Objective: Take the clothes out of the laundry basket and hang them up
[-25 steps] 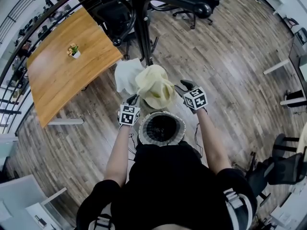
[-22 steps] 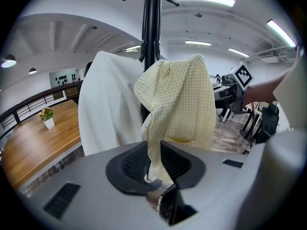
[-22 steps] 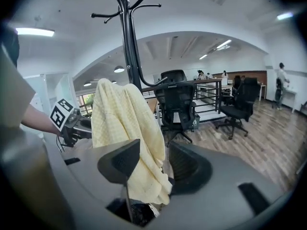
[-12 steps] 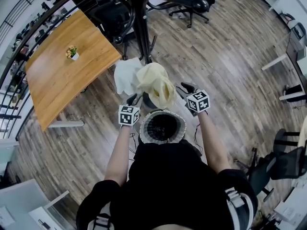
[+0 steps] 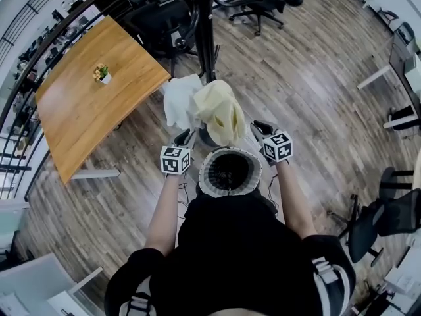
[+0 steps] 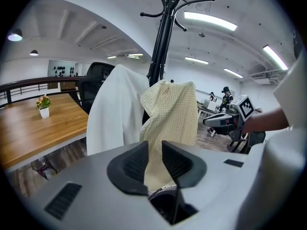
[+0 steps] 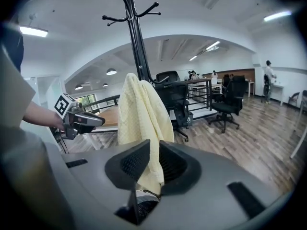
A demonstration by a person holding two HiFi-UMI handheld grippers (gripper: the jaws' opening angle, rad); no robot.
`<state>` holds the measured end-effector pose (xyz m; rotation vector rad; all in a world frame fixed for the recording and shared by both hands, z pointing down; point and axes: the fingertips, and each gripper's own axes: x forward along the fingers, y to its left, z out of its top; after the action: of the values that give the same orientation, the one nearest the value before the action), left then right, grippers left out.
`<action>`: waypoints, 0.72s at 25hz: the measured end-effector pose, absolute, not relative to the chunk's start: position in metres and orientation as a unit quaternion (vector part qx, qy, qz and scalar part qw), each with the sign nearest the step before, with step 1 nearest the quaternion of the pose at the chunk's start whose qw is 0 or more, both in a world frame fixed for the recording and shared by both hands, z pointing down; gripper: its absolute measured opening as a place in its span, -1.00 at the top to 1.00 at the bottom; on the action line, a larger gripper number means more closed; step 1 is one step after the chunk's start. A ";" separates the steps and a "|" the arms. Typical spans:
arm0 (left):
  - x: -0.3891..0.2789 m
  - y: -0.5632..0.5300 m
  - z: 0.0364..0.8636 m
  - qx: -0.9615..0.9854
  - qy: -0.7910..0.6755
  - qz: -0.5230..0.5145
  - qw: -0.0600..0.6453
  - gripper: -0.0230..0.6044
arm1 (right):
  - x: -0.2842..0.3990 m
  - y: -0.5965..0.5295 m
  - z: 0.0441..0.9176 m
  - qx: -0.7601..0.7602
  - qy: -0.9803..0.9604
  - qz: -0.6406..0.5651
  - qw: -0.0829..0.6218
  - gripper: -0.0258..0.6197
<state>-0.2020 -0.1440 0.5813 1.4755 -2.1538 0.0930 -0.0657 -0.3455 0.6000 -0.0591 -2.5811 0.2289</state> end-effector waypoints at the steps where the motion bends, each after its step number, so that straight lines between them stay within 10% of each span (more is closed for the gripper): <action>1: -0.201 -0.141 0.579 0.551 -0.792 0.031 0.260 0.61 | -0.063 -0.341 0.599 -0.015 -0.959 0.081 0.270 0.73; 18: -0.210 -0.092 0.555 0.635 -0.742 0.047 0.209 0.81 | -0.032 -0.273 0.598 0.111 -0.961 0.039 0.252 0.90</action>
<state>-0.2100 -0.0917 0.5552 1.7667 -2.0658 0.1318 -0.0321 -0.2729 0.5978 0.3026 -2.6128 0.1060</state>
